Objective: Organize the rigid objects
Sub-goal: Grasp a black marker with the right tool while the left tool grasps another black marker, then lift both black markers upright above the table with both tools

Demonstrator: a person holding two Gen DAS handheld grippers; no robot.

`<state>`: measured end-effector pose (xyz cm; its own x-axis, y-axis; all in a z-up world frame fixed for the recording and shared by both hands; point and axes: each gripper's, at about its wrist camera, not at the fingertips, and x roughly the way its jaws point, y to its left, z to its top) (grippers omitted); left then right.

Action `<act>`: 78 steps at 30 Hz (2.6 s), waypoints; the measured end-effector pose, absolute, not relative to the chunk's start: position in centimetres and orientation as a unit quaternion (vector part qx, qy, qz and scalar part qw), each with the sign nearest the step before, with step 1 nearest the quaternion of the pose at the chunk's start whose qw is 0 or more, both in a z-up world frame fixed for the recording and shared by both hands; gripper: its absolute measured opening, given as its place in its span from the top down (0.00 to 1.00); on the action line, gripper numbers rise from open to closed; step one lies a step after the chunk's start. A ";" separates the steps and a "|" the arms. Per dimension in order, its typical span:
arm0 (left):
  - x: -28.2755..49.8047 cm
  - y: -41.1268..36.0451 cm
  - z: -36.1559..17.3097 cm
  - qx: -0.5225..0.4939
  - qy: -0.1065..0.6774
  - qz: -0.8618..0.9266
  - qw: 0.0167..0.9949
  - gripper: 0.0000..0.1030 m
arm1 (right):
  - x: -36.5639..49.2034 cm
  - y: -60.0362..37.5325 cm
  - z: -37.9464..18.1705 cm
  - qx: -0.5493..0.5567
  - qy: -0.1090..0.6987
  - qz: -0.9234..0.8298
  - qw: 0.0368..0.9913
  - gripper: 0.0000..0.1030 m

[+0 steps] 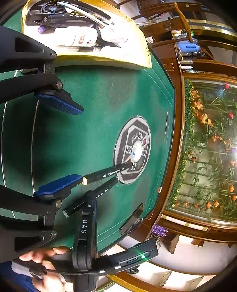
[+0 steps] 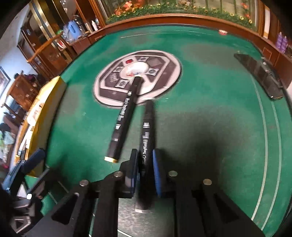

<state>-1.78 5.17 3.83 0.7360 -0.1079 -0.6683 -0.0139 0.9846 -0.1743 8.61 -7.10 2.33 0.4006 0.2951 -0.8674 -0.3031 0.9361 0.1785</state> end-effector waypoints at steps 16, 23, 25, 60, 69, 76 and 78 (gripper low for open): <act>8.8 0.0 3.6 -0.082 0.445 -0.057 0.890 0.30 | 9.6 -14.4 3.8 0.177 0.470 0.143 0.853 0.86; 11.8 -1.1 1.9 -0.047 0.460 -0.042 0.885 0.75 | 9.6 -14.8 4.8 0.188 0.472 0.157 0.847 0.86; 11.4 -1.2 1.7 -0.026 0.450 -0.038 0.892 0.86 | 9.6 -14.6 4.9 0.187 0.472 0.157 0.847 0.86; 1.2 2.1 5.2 -0.002 0.245 0.055 0.968 0.86 | 7.0 -8.1 5.2 0.061 0.421 0.198 0.883 0.86; 1.1 1.4 5.3 0.007 0.239 0.057 0.969 0.86 | 7.1 -7.9 5.2 0.059 0.421 0.198 0.883 0.86; 1.0 1.2 5.3 0.008 0.238 0.057 0.970 0.86 | 7.1 -8.0 5.2 0.057 0.420 0.198 0.884 0.86; 1.0 1.2 5.3 0.008 0.237 0.057 0.970 0.86 | 7.2 -8.0 5.2 0.057 0.420 0.198 0.884 0.86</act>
